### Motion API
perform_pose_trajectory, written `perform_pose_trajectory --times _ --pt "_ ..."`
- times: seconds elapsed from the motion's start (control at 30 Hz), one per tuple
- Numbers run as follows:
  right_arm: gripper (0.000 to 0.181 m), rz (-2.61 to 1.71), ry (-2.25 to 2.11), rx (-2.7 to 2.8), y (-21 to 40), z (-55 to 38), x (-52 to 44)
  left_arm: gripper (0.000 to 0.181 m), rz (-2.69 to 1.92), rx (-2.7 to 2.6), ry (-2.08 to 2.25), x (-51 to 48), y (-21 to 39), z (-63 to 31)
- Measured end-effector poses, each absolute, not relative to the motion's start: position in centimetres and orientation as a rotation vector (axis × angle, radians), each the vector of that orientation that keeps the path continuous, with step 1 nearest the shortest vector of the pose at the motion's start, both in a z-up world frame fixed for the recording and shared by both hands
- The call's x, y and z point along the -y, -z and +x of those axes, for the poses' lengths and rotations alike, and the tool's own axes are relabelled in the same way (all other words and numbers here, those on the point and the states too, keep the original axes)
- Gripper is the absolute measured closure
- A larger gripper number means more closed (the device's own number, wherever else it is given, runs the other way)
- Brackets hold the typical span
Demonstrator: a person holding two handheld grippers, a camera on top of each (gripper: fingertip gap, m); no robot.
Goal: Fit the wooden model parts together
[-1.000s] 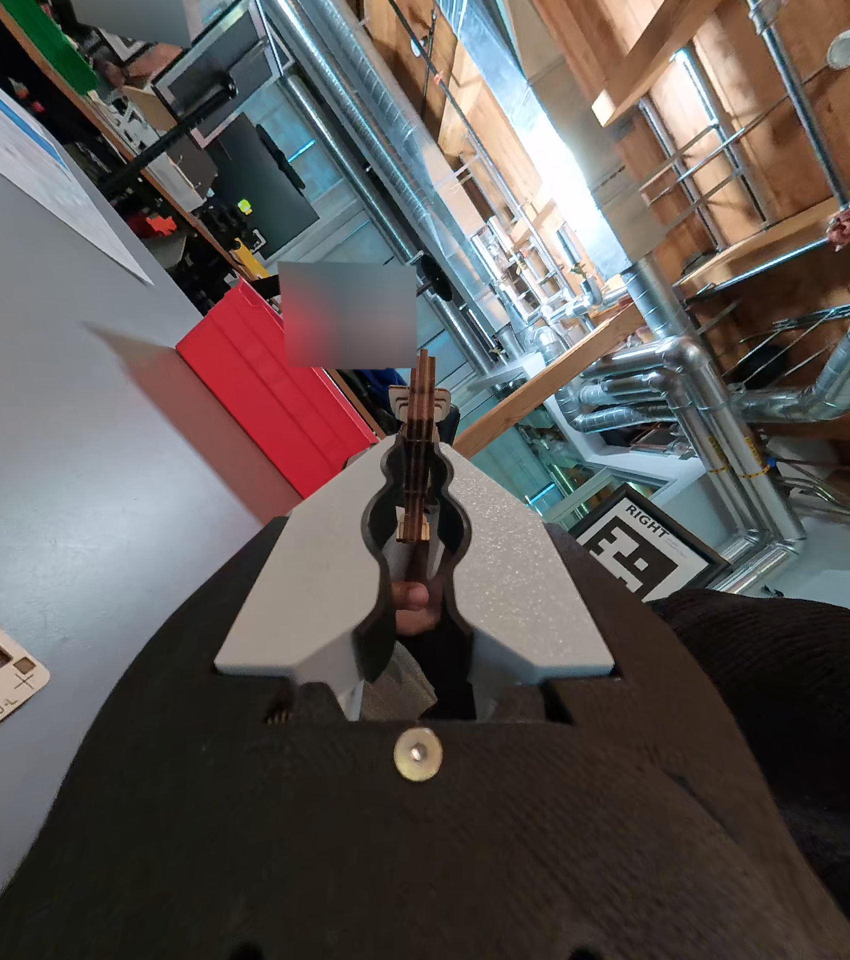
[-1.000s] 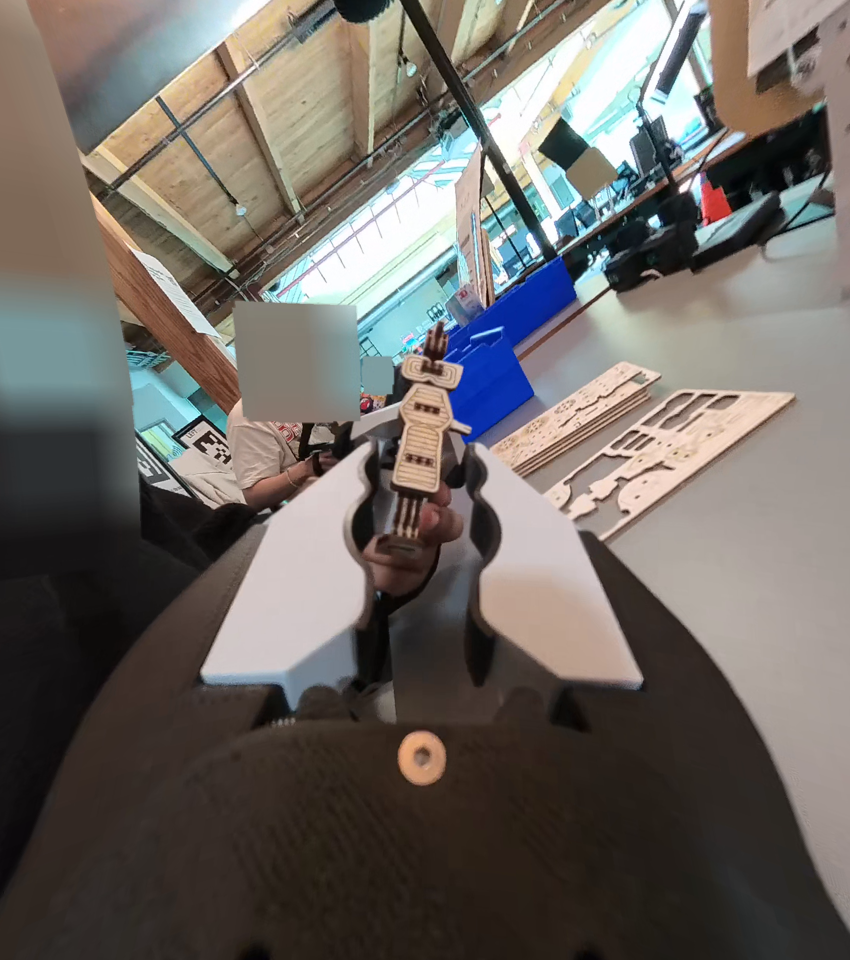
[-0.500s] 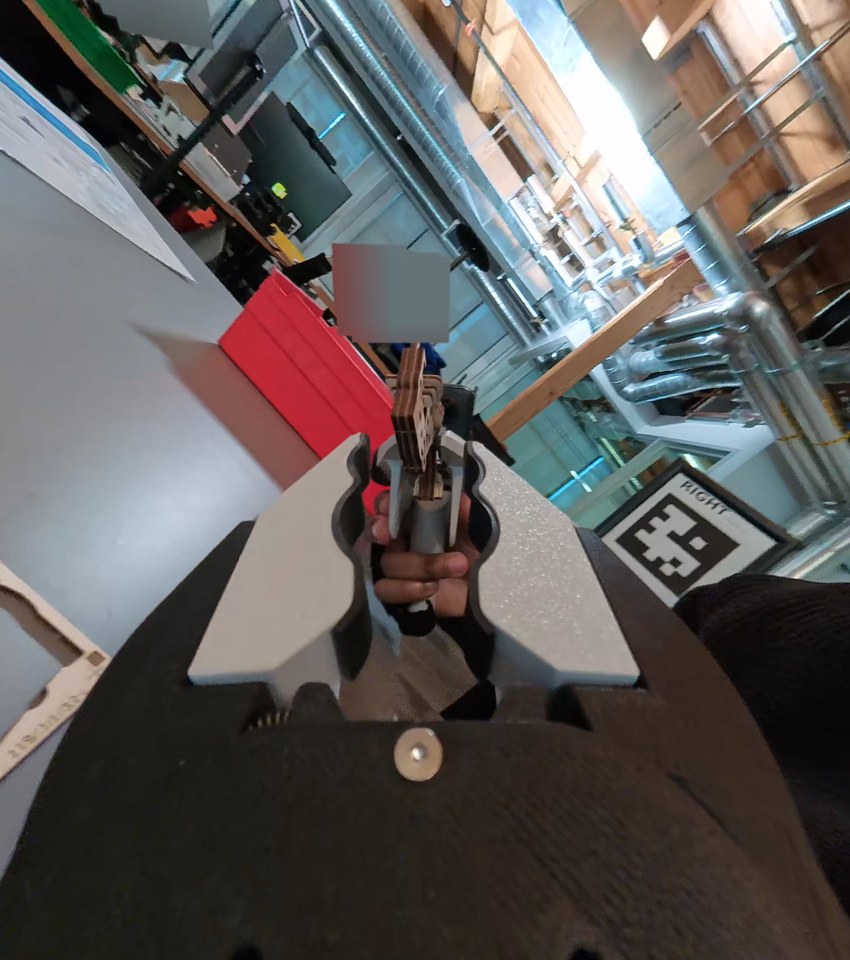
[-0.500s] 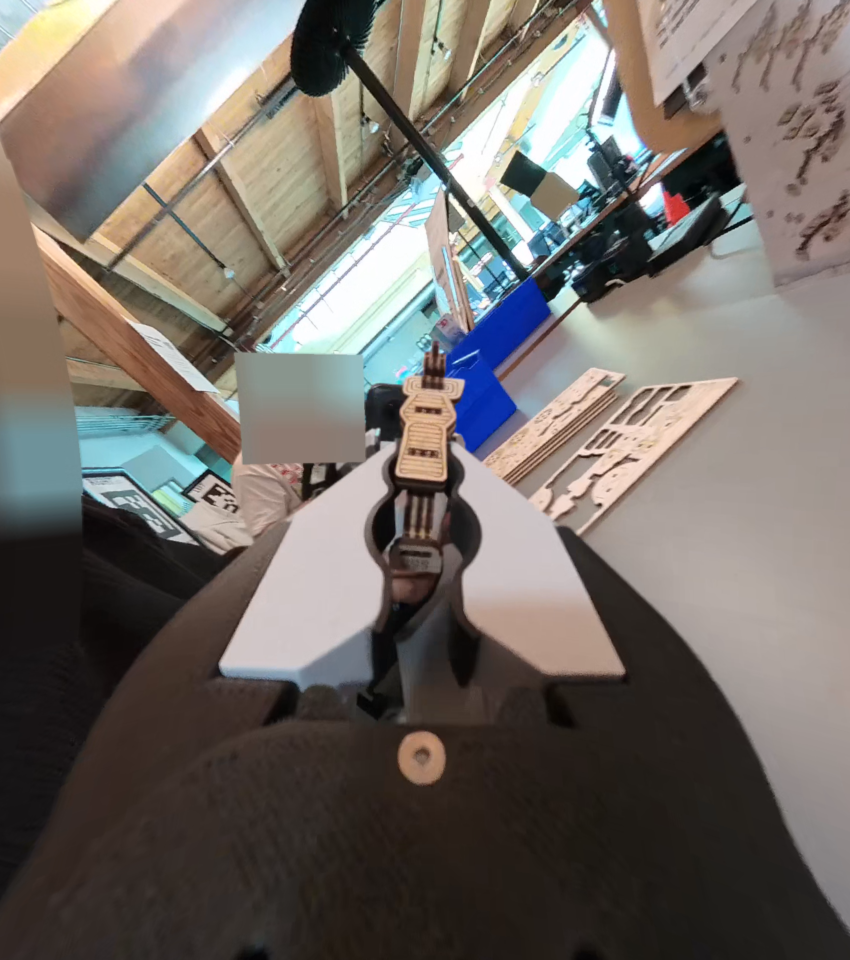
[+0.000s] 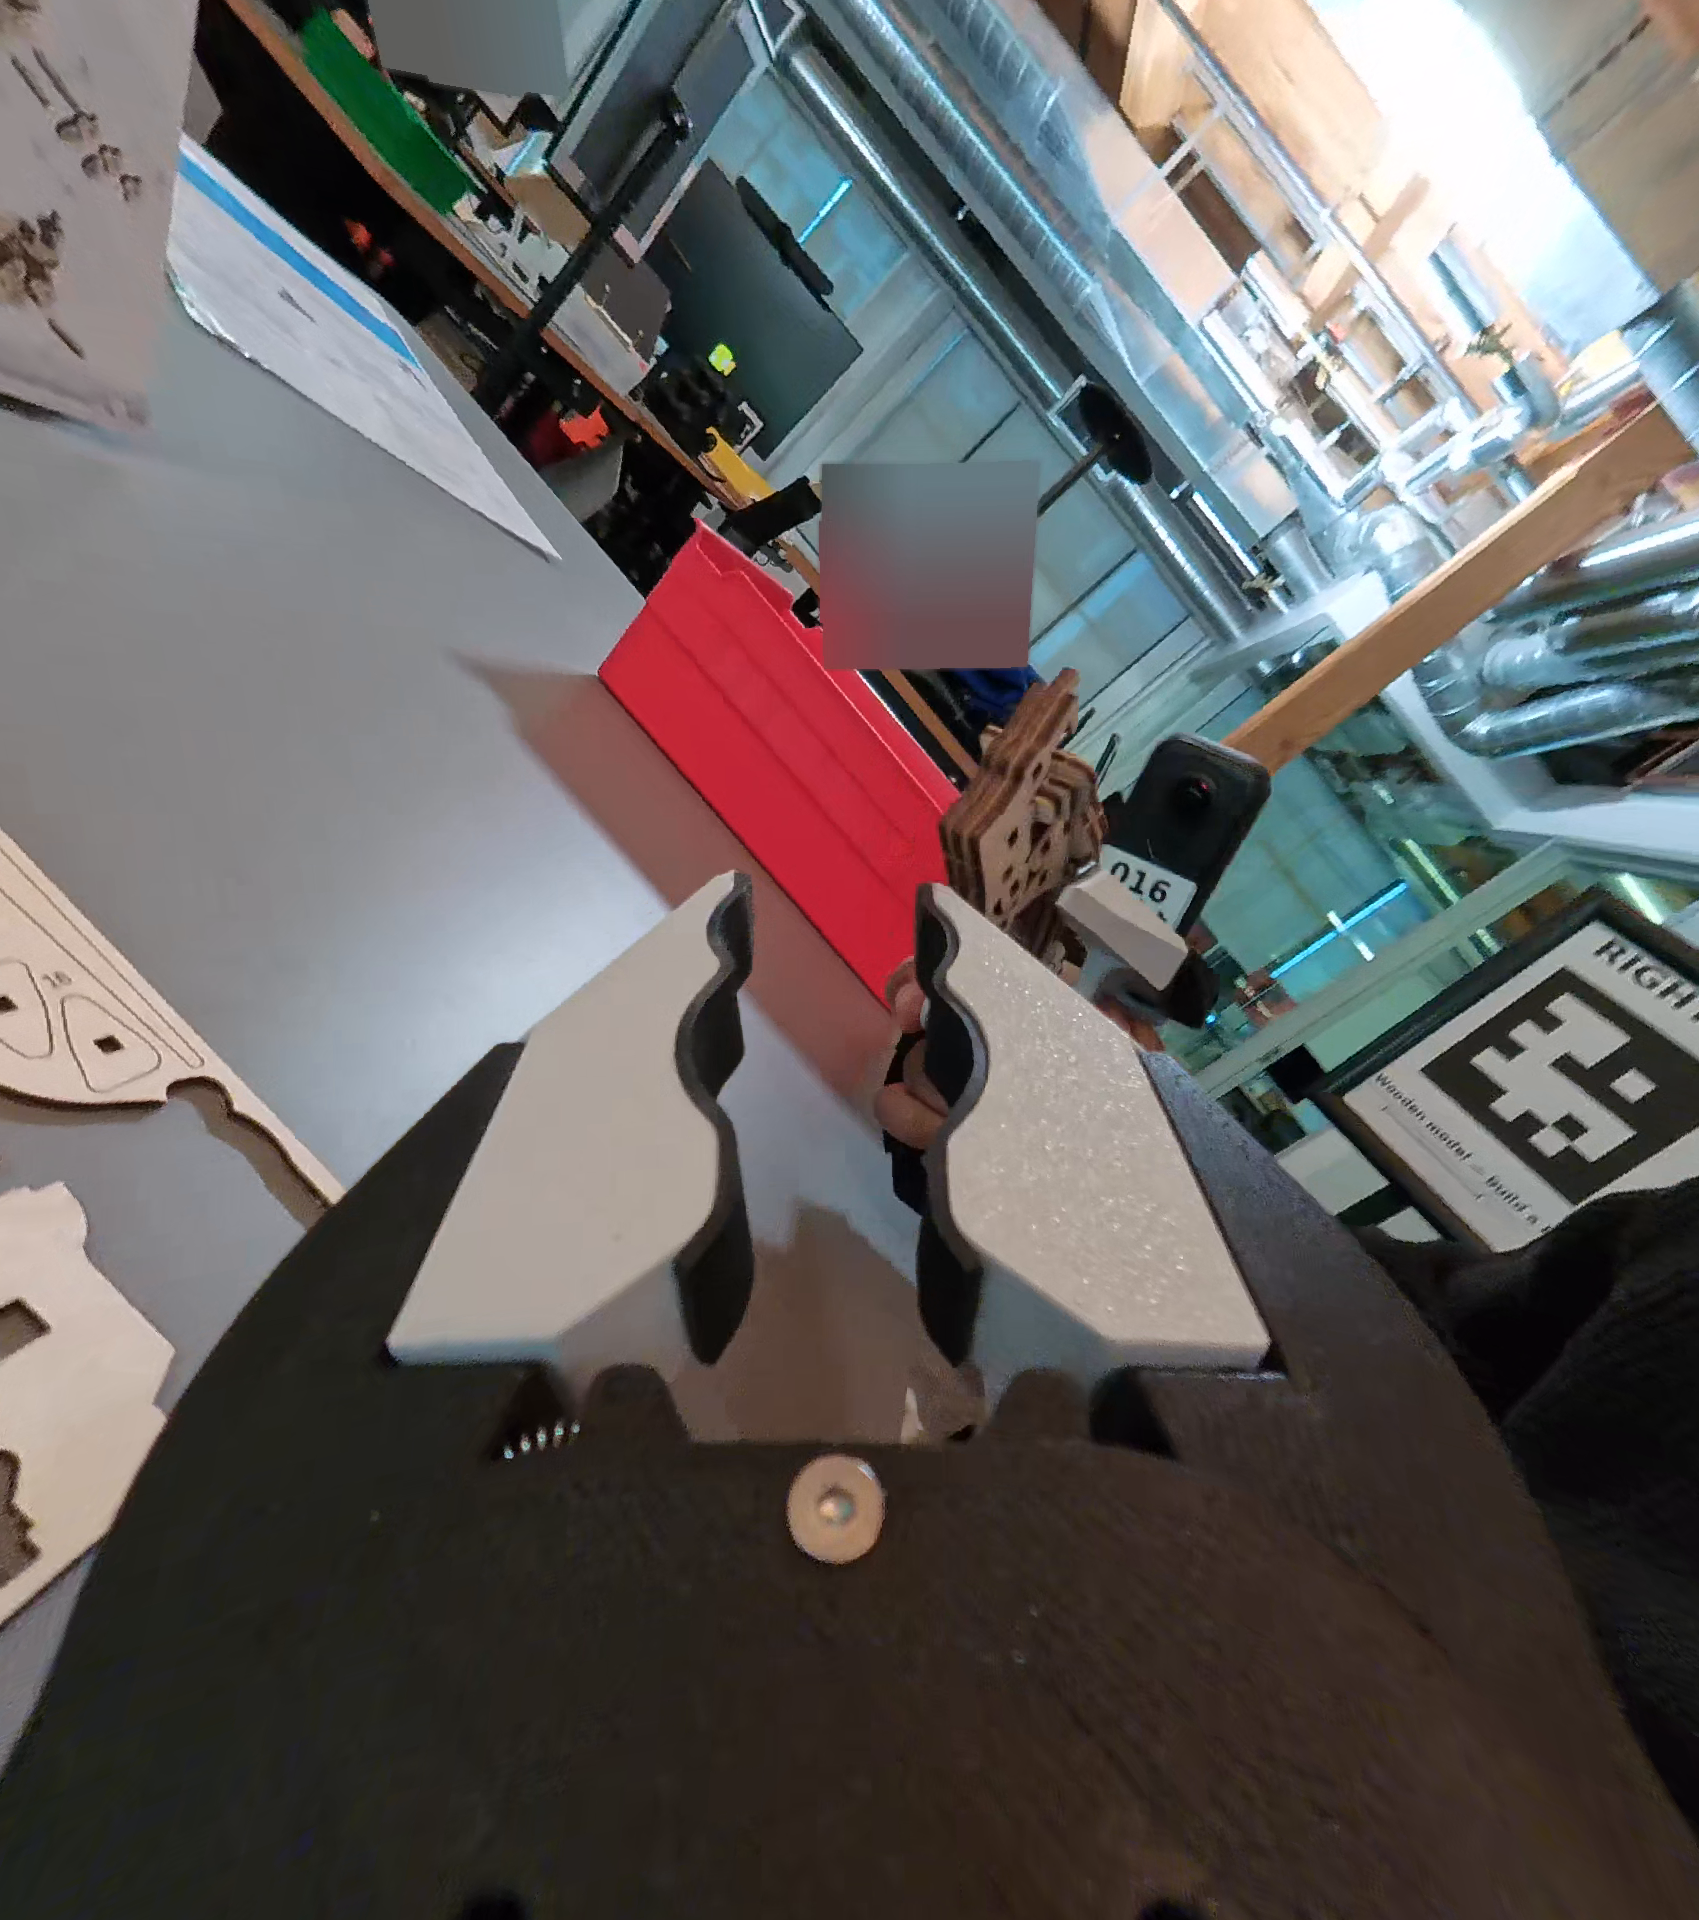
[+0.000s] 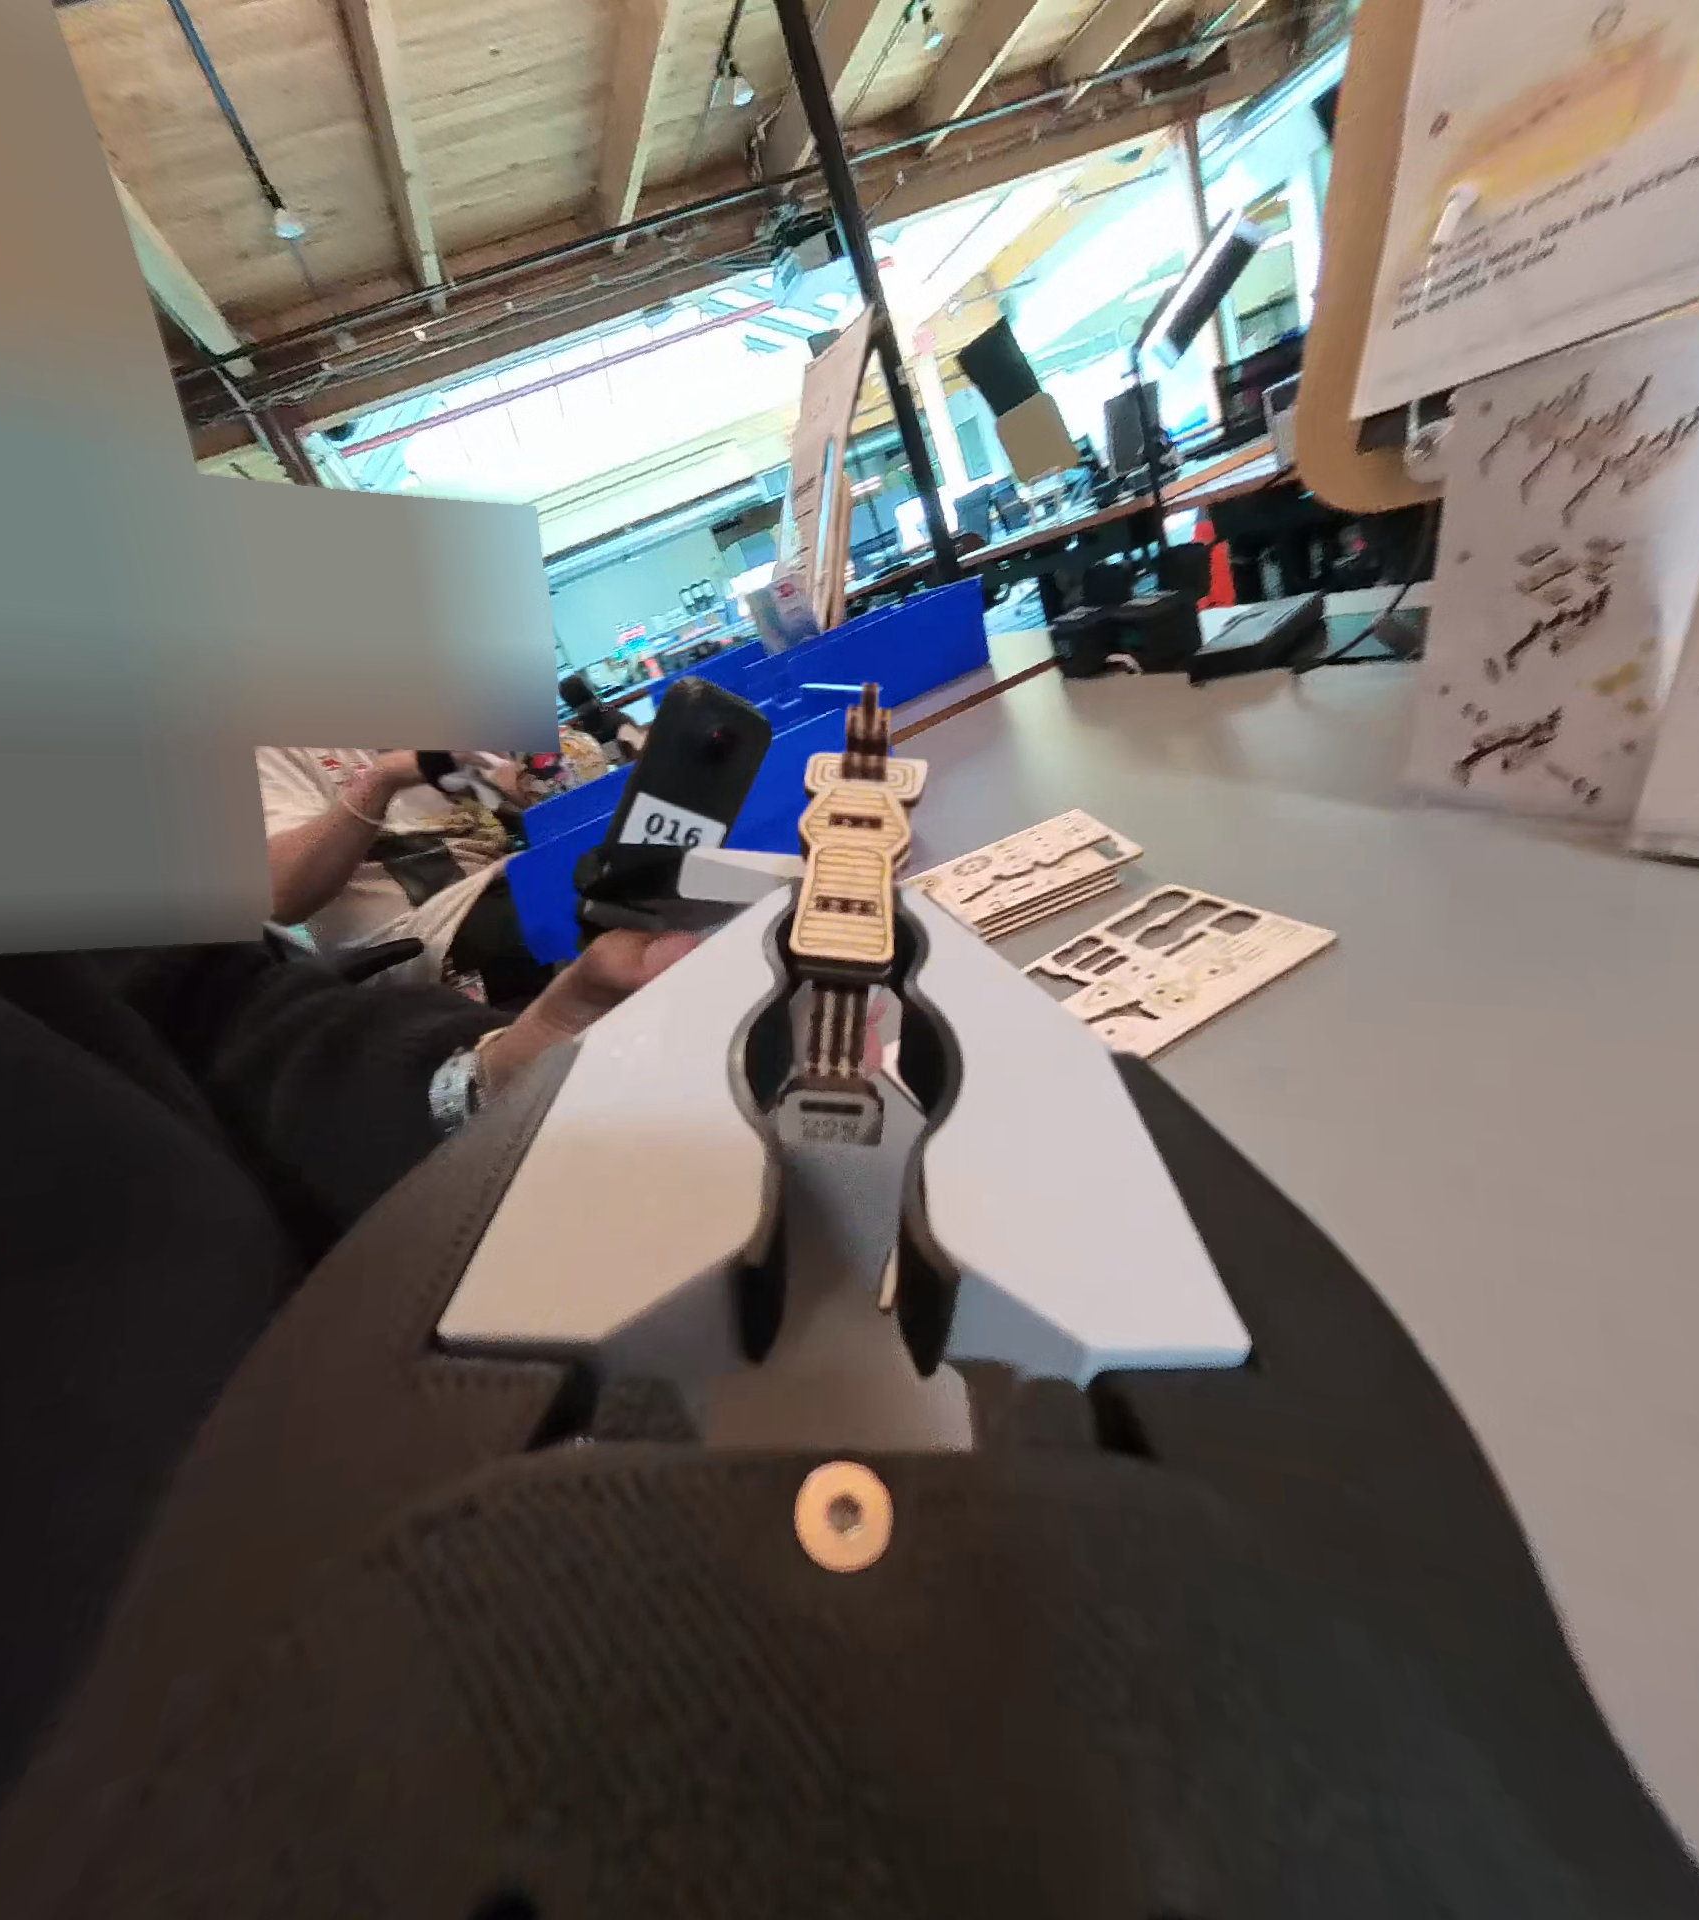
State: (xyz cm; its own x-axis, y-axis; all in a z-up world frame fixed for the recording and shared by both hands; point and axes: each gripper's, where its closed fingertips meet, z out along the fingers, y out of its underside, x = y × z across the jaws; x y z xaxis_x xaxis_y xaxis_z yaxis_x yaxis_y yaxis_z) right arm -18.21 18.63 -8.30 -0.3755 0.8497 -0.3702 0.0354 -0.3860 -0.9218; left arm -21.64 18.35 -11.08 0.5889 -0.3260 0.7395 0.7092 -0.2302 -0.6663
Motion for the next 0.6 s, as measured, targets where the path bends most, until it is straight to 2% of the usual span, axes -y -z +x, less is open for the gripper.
perform_pose_trajectory --times 0.1,0.23,0.43,0.6 --pt "0.168 -1.258 -1.741 1.203 8.3 -18.5 -18.9 0.152 -1.489 0.337 1.039 -18.2 10.7 -21.5" --pt "0.168 -1.277 -1.861 1.145 7.8 -18.7 -18.3 0.15 -1.473 0.274 1.114 -17.9 10.1 -19.8" --pt "0.168 -1.324 -1.857 1.099 8.1 -19.0 -18.9 0.168 -1.438 0.267 1.131 -17.5 9.7 -19.6" --pt "0.168 -1.274 -1.784 1.173 8.3 -19.3 -17.9 0.17 -1.422 0.295 1.164 -17.4 9.7 -19.8"
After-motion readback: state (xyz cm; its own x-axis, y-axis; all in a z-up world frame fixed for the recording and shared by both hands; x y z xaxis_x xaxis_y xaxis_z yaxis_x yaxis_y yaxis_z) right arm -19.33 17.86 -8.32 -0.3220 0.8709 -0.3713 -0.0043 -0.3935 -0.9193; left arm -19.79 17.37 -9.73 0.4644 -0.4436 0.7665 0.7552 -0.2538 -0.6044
